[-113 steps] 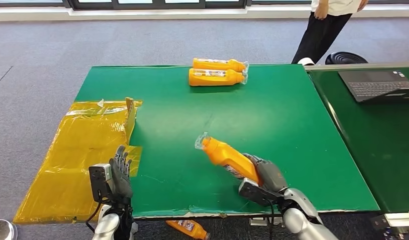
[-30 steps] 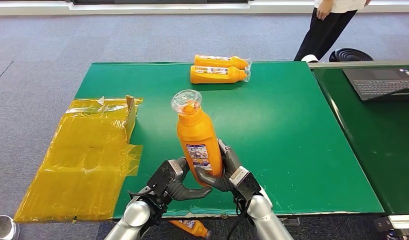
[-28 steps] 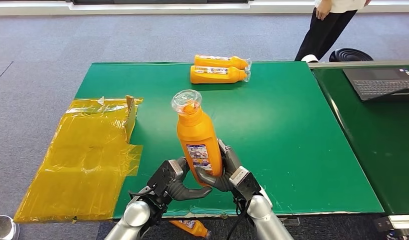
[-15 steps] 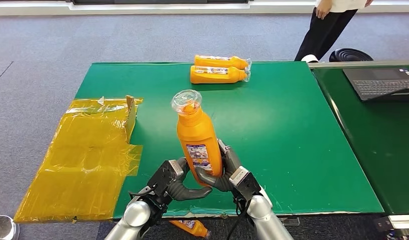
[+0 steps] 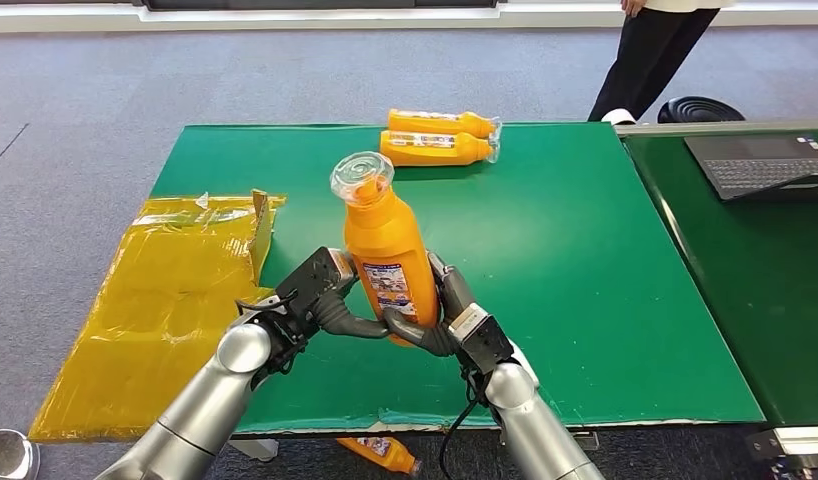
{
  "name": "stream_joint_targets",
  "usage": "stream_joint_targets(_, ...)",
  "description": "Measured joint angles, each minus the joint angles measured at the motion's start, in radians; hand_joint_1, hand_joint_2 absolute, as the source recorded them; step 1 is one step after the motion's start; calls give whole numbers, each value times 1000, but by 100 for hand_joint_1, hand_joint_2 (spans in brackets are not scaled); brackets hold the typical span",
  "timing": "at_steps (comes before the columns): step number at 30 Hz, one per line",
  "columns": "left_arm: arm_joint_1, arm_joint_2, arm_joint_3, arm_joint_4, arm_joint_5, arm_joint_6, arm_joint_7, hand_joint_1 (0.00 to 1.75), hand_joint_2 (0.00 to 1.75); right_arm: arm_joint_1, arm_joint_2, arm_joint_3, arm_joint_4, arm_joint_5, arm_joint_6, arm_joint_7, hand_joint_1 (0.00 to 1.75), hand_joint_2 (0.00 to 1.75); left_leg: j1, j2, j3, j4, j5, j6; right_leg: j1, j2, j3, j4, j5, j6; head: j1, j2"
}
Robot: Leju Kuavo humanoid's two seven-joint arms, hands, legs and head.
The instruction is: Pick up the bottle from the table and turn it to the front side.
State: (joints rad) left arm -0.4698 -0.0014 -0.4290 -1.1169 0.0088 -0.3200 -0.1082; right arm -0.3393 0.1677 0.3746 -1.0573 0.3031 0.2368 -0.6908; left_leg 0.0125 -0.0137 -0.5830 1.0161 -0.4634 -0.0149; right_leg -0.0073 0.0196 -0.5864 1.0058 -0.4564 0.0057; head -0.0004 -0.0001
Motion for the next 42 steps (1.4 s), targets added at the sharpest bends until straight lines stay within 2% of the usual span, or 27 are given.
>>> stream_joint_targets(4,-34,29,-22,9,-1,1,-1,0,175,-16,2,0,19,-1,-4,-1,175,175,0,0,0,0,0,0,0,0,0,0,1,0,0,0)
stream_joint_targets(10,-52,47,-40,13,-2,1,-1,0,175,-19,2,0,32,-1,-4,0,175,175,0,-1,-1,0,0,0,0,0,-1,0,1,0,0,0)
stream_joint_targets(19,-51,48,-49,79,7,14,-61,0,175,-19,2,3,79,-8,-10,9,175,175,0,0,-1,0,0,0,0,0,-1,0,1,0,0,0)
stream_joint_targets(33,-69,64,-56,106,27,15,-54,0,175,-21,2,3,115,-17,-14,6,175,175,0,0,-1,0,0,0,0,0,-1,0,1,0,0,0)
stream_joint_targets(38,-86,86,-57,105,73,-30,-23,0,175,-21,2,8,122,-18,-11,5,175,175,0,0,-1,0,1,0,0,0,-1,1,1,0,0,0)
stream_joint_targets(42,-98,133,-57,86,163,-89,7,0,175,-16,1,17,127,-19,-8,3,175,175,0,0,-1,0,1,0,0,1,-2,1,1,0,0,0)
